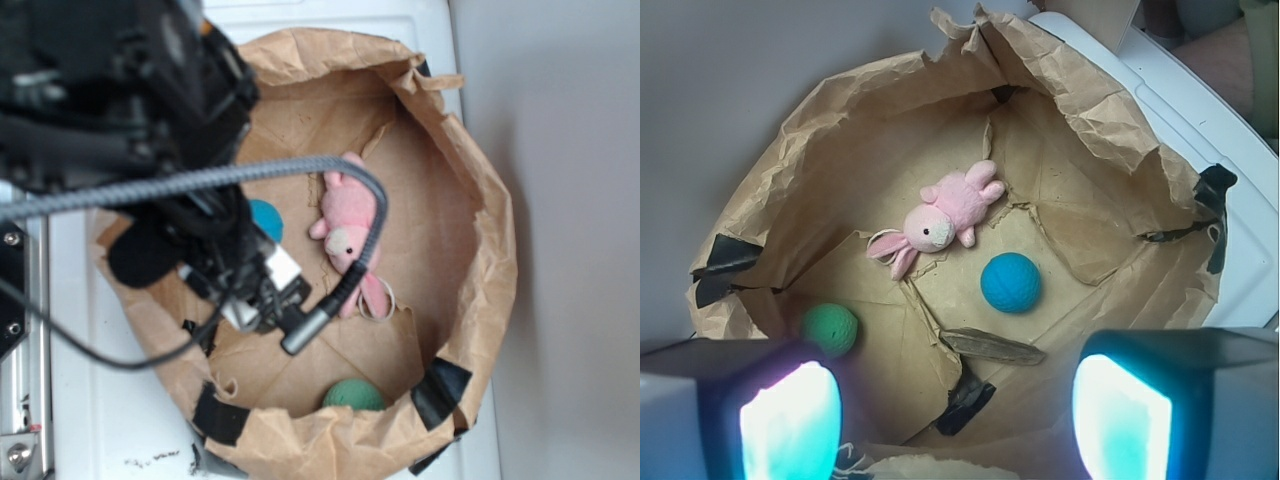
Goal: Grab the pink bunny.
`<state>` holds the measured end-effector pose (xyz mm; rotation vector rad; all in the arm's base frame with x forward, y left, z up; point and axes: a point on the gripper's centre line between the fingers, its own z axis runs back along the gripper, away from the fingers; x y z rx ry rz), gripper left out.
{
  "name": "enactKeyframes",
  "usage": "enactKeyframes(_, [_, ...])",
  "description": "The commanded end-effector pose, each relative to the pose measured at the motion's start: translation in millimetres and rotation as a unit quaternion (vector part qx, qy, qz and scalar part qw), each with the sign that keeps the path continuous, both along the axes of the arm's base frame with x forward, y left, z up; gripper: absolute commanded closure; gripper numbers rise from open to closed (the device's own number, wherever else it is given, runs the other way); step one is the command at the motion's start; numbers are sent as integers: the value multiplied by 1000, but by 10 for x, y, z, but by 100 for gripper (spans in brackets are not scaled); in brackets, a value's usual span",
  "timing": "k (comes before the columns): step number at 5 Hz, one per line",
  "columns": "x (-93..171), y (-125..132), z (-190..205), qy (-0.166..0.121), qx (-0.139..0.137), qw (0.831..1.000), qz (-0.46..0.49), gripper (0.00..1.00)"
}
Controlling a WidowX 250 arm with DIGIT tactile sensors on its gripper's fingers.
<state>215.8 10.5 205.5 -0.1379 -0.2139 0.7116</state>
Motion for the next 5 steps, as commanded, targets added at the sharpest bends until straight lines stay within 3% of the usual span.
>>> enactKeyframes(1, [-17,66,60,-14,3,1000,5,0])
enactKeyframes(2, [423,-24,-271,-18,21,999,40,0])
enactKeyframes(4, [1012,33,-806,-14,34,993,109,0])
enactKeyframes(5, [513,134,-758,-12,29,995,99,0])
